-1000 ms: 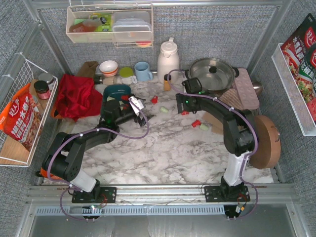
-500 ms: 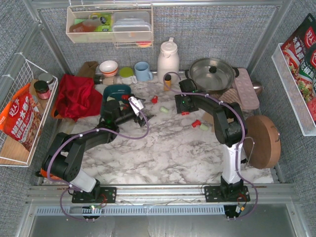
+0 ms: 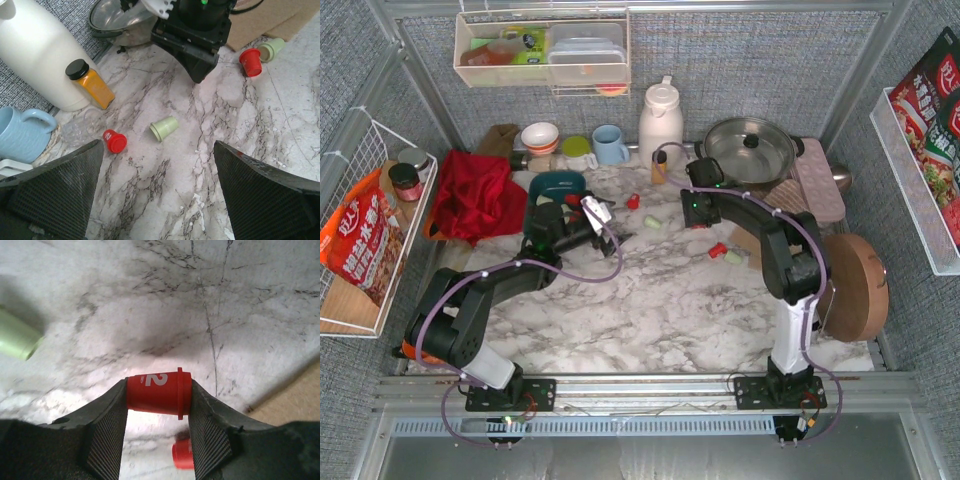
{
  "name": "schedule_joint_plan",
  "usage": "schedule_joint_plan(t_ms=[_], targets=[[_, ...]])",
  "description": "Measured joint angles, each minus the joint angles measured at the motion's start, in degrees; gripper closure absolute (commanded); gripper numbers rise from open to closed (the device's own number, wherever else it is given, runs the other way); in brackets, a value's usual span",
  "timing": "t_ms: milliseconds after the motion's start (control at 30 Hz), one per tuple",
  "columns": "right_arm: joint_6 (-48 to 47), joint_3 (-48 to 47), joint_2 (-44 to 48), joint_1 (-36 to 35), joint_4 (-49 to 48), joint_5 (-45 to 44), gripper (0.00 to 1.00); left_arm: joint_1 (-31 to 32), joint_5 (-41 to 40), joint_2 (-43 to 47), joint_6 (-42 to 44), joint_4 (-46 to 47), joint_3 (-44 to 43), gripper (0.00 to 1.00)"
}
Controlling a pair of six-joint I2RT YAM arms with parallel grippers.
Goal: Mix the coffee capsules in the storage basket
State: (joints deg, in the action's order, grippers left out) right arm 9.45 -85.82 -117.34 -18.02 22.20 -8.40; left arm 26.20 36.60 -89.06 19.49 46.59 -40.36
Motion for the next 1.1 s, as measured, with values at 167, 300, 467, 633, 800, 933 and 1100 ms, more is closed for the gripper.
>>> schedule_joint_plan(t_ms=[167, 300, 467, 633, 800, 933, 1100], targets=[[1.3, 4.5, 8.9, -0.6, -0.9, 4.4, 0.58, 1.1, 1.4, 0.2, 1.3, 0.1, 0.7, 0.01], [5.5, 12.1, 18.9, -2.9, -6.8, 12.1, 0.58, 2.8, 3.3, 0.6, 3.3, 2.2, 2.6, 0.01], [12.7, 20.8, 27.2, -6.4, -16.7, 20.2, 0.58, 5.1, 4.1, 1.2, 5.0, 6.1, 5.0, 0.01], [20.2, 27.6, 30.9, -9.2, -28.3, 25.9, 0.58, 6.4, 3.8, 1.8, 5.8, 9.9, 6.3, 0.01], [24.8, 30.4, 31.3, -10.8, -35.3, 28.4, 0.58, 7.3, 3.4, 2.0, 5.8, 12.5, 7.1, 0.04], [26.3, 30.4, 31.0, -11.6, -38.2, 29.4, 0.58, 7.8, 3.4, 2.7, 5.8, 14.1, 7.5, 0.23], [27.4, 30.3, 30.3, -12.2, -39.3, 29.8, 0.58, 7.9, 3.4, 2.7, 6.0, 14.9, 7.6, 0.41]])
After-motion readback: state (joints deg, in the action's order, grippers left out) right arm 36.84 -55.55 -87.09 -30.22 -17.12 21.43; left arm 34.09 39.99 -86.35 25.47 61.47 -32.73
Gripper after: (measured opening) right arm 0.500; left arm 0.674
